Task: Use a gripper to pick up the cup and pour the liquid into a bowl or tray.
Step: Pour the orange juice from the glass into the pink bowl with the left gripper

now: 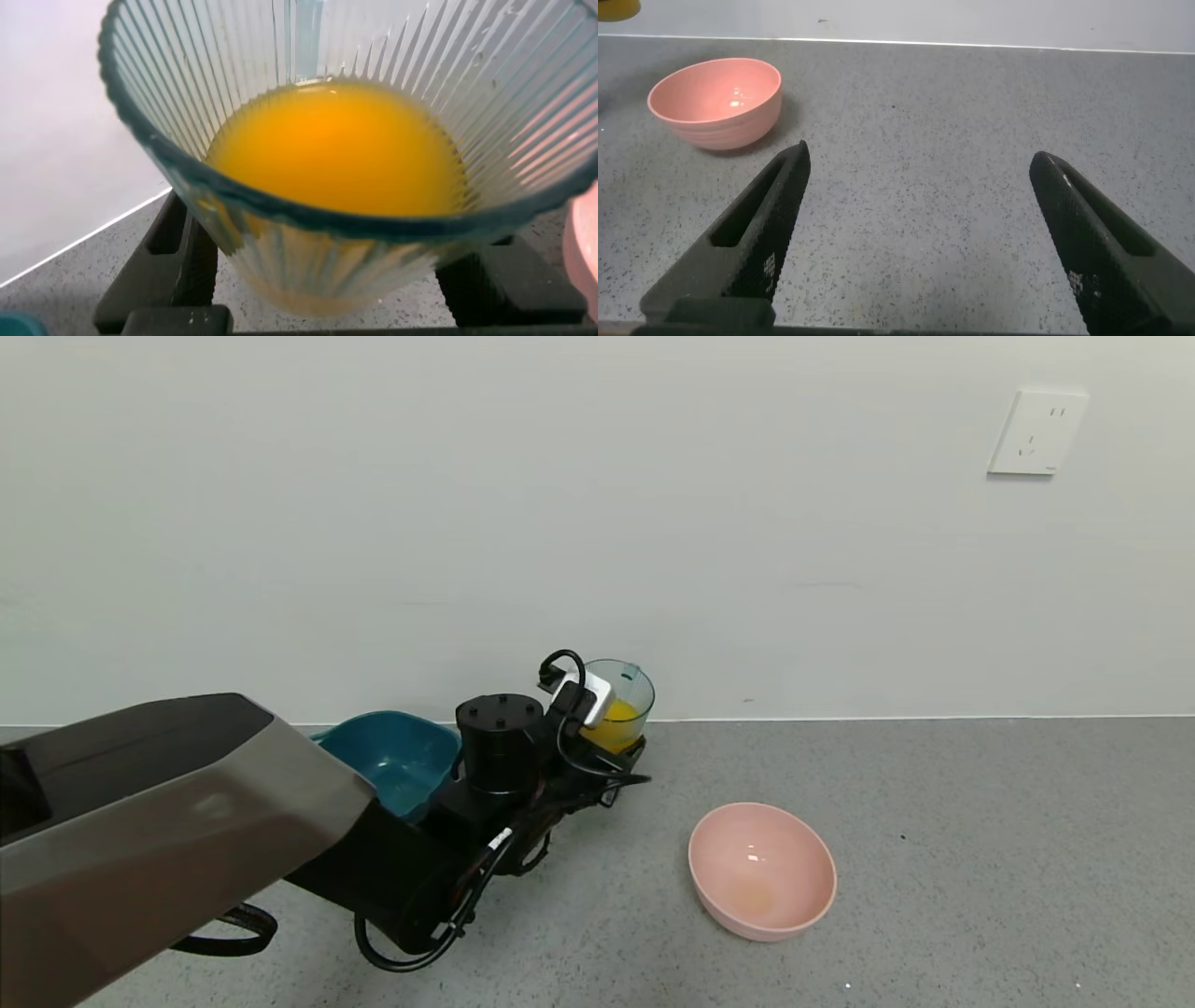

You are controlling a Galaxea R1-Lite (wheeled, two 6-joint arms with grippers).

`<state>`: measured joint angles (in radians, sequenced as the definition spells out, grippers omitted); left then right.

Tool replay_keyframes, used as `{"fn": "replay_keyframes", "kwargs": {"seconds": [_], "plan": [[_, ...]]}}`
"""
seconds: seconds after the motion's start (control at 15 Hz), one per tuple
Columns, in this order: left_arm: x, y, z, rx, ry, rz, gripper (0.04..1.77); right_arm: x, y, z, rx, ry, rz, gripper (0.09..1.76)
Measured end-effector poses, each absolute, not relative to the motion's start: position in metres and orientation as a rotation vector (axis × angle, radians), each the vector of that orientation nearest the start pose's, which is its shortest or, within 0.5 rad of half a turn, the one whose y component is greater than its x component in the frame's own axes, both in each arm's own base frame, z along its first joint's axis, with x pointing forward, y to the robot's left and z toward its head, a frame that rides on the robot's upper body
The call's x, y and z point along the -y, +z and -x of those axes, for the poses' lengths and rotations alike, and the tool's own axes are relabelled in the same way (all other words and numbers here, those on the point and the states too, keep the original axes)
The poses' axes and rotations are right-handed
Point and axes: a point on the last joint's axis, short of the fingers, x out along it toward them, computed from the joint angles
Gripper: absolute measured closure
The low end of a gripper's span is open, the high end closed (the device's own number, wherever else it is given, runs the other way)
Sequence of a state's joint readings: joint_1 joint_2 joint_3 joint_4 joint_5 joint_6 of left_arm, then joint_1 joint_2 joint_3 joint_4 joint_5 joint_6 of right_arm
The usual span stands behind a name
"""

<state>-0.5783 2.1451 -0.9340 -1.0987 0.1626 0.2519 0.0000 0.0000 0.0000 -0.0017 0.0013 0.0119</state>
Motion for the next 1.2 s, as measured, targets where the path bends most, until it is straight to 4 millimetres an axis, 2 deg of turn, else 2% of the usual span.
{"fn": "replay_keyframes", "kwargs": {"seconds": [0.53, 1.2], "plan": [[0.225, 0.104, -0.334, -0.050, -0.457, -0.351, 0.52, 0.000, 0.076, 0.023, 0.002, 0.001, -0.011, 0.14], [0.242, 0.095, -0.329, -0.053, -0.519, -0.459, 0.52, 0.000, 0.076, 0.023, 0.002, 0.001, -0.011, 0.14]]}}
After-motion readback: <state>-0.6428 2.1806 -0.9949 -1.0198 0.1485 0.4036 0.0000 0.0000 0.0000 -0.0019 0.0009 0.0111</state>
